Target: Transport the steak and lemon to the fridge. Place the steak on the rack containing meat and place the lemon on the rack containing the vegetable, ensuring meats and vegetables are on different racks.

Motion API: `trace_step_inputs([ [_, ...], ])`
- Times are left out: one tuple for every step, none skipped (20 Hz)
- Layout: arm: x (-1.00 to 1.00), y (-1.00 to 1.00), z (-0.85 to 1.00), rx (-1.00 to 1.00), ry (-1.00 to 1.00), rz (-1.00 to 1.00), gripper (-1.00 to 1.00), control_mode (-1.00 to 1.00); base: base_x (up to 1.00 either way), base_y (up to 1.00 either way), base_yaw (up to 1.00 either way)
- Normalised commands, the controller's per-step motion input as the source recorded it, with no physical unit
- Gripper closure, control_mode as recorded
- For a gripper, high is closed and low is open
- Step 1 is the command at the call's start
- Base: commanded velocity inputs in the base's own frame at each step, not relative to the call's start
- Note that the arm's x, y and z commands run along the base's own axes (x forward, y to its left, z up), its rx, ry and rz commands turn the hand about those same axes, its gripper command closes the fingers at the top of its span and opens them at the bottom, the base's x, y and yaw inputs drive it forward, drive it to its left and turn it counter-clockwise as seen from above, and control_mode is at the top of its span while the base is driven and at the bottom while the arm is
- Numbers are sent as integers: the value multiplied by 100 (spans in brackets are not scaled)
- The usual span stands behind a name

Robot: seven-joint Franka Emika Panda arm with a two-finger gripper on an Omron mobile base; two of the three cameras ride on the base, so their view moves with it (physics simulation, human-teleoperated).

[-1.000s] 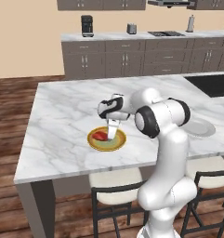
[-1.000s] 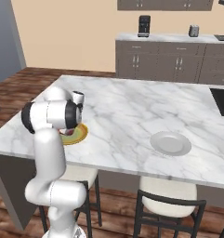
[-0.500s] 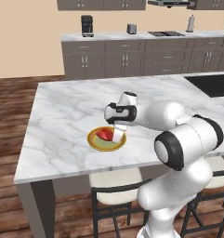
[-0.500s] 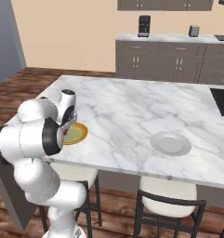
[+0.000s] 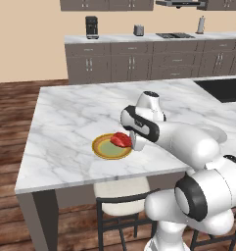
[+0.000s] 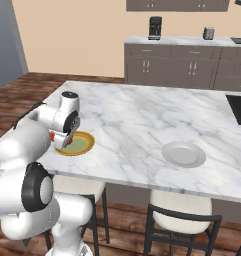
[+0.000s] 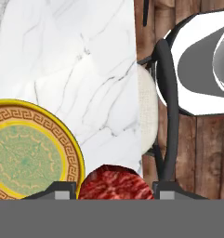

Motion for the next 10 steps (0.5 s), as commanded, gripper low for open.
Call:
trace_step_inputs([
  [-44, -32, 54, -13, -2, 16, 100, -100, 0, 0, 0],
  [-56, -27, 51, -13, -4, 12, 100, -100, 0, 0, 0],
  [-61, -11, 44, -15, -7, 9, 100, -100, 0, 0, 0],
  [-56, -3, 38, -14, -5, 4, 100, -100, 0, 0, 0],
  [-50, 0, 35, -13, -6, 0, 100, -100, 0, 0, 0],
  [-41, 0, 31, -8, -7, 0, 100, -100, 0, 0, 0],
  [-41, 0, 39, -1, -12, 0, 100, -100, 0, 0, 0],
  [-53, 0, 55, 0, -23, 0, 100, -100, 0, 0, 0],
  [-65, 0, 69, 0, -18, 0, 100, -100, 0, 0, 0],
  [-58, 0, 58, 7, -9, 0, 100, -100, 0, 0, 0],
])
